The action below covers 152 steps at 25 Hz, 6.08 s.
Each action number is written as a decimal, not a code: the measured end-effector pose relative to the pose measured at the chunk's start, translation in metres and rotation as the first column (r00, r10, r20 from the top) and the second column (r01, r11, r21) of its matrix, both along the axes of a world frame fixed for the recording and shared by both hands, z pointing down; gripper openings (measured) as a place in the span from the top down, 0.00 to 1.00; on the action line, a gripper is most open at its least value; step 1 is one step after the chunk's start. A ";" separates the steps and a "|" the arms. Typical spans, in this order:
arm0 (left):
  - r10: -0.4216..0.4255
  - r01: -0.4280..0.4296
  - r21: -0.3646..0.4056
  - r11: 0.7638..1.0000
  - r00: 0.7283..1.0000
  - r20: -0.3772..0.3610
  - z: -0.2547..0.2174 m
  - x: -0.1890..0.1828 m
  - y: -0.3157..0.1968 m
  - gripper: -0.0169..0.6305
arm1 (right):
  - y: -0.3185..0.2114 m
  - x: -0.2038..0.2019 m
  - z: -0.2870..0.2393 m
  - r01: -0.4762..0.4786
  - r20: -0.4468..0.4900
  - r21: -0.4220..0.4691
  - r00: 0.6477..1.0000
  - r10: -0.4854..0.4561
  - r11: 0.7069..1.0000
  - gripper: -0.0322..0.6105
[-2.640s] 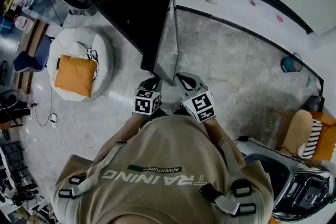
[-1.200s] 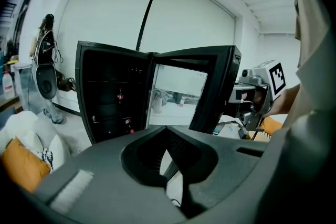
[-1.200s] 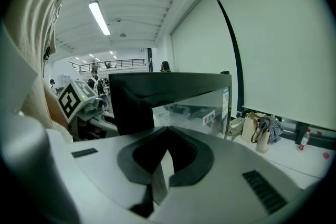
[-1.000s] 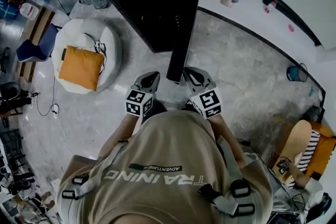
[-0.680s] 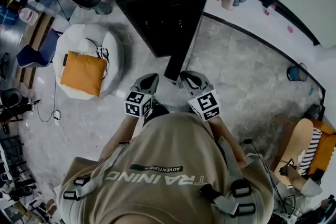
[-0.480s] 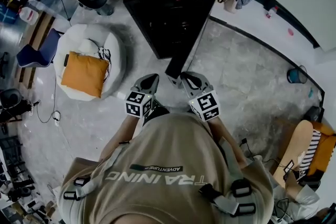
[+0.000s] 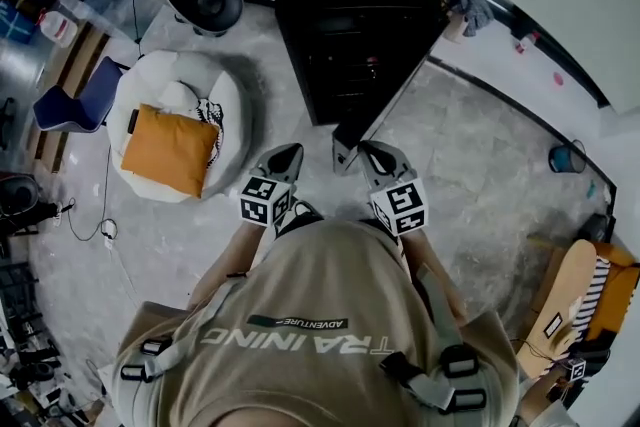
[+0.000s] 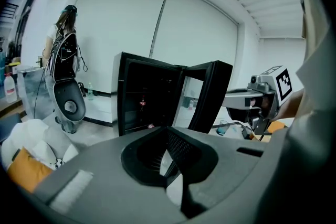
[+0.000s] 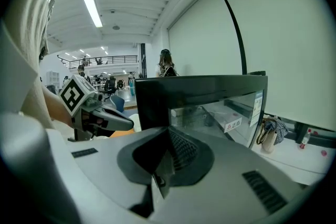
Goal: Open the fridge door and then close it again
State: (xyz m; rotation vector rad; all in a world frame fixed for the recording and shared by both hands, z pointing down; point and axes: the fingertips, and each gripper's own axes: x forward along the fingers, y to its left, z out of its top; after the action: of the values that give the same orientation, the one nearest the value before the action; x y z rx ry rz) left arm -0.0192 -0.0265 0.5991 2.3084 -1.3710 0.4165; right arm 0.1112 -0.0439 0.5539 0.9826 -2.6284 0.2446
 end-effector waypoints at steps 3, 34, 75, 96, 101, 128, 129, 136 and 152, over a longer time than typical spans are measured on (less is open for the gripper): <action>0.025 -0.025 0.002 1.000 1.000 0.004 -0.002 -0.019 -0.005 0.97 | -0.008 -0.012 -0.002 -0.041 0.007 0.009 0.999 0.041 0.999 0.96; -0.093 0.093 -0.024 0.995 0.995 -0.019 -0.001 -0.119 -0.051 0.97 | -0.077 -0.088 0.007 -0.079 0.079 -0.027 0.994 0.081 0.997 0.96; -0.191 0.194 -0.018 0.981 0.976 0.103 0.000 -0.122 -0.180 0.97 | -0.173 -0.156 0.008 0.266 0.184 0.001 0.947 -0.262 0.964 0.96; -0.167 0.170 -0.025 0.985 0.983 0.077 -0.010 -0.120 -0.187 0.97 | -0.184 -0.142 -0.002 0.197 0.151 -0.020 0.970 -0.192 0.980 0.96; -0.143 0.145 -0.057 0.988 0.989 0.047 -0.007 -0.119 -0.178 0.97 | -0.174 -0.132 0.003 0.142 0.063 -0.069 0.988 -0.138 0.988 0.96; -0.111 0.104 0.132 0.986 0.993 0.043 -0.105 -0.139 -0.204 0.97 | -0.176 -0.141 -0.092 0.085 0.019 0.166 0.996 -0.089 0.982 0.96; -0.106 0.096 0.152 0.984 0.993 0.058 -0.112 -0.140 -0.206 0.97 | -0.179 -0.142 -0.097 0.082 0.021 0.180 0.996 -0.087 0.980 0.96; -0.090 0.060 0.275 0.960 0.991 0.097 -0.165 -0.148 -0.206 0.97 | -0.186 -0.141 -0.132 0.043 0.052 0.265 0.997 -0.058 0.963 0.96; -0.127 0.088 0.339 0.937 0.987 0.097 -0.174 -0.152 -0.198 0.97 | -0.194 -0.119 -0.143 -0.077 0.154 0.230 0.987 0.042 0.970 0.96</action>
State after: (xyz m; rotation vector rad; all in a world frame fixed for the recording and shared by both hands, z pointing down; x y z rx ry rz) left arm -0.1710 -0.2247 0.4252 2.4909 -1.7337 0.3086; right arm -0.0082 -0.2377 0.4108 1.1626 -2.8138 0.0182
